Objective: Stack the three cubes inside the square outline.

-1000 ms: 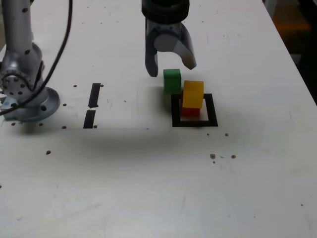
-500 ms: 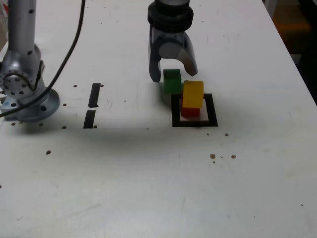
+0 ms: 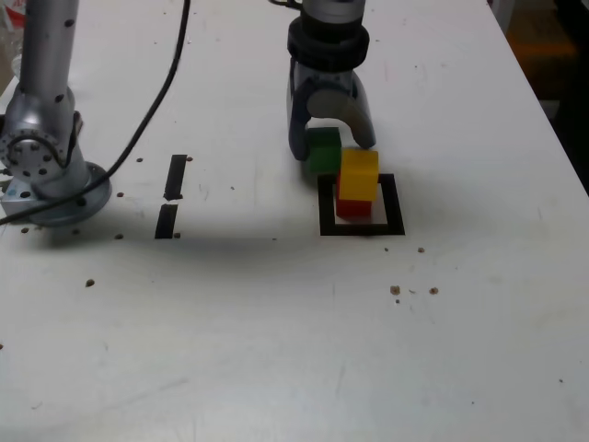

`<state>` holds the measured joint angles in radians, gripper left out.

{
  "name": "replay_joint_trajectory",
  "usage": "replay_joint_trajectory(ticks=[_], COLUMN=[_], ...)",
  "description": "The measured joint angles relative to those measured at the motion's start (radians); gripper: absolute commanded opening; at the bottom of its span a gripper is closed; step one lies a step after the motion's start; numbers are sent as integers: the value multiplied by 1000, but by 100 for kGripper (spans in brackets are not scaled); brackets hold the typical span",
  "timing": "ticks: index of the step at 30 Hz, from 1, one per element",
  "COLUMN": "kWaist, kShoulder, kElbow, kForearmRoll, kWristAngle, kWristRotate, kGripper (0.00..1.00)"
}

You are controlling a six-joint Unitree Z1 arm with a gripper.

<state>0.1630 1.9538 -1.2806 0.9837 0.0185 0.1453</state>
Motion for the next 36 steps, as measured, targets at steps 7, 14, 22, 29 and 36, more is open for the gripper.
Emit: replay_joint_trajectory(ticks=[7, 14, 22, 29, 36], kWaist=[30, 37, 37, 37, 11], kShoulder=[9, 8, -20, -86, -153], kElbow=[1, 0, -7, -41, -119], kForearmRoll=[-5, -8, 28, 105, 214], kWristAngle=[-6, -3, -2, 10, 13], kWristRotate=[13, 17, 17, 17, 16], kGripper=[28, 15, 15, 15, 15])
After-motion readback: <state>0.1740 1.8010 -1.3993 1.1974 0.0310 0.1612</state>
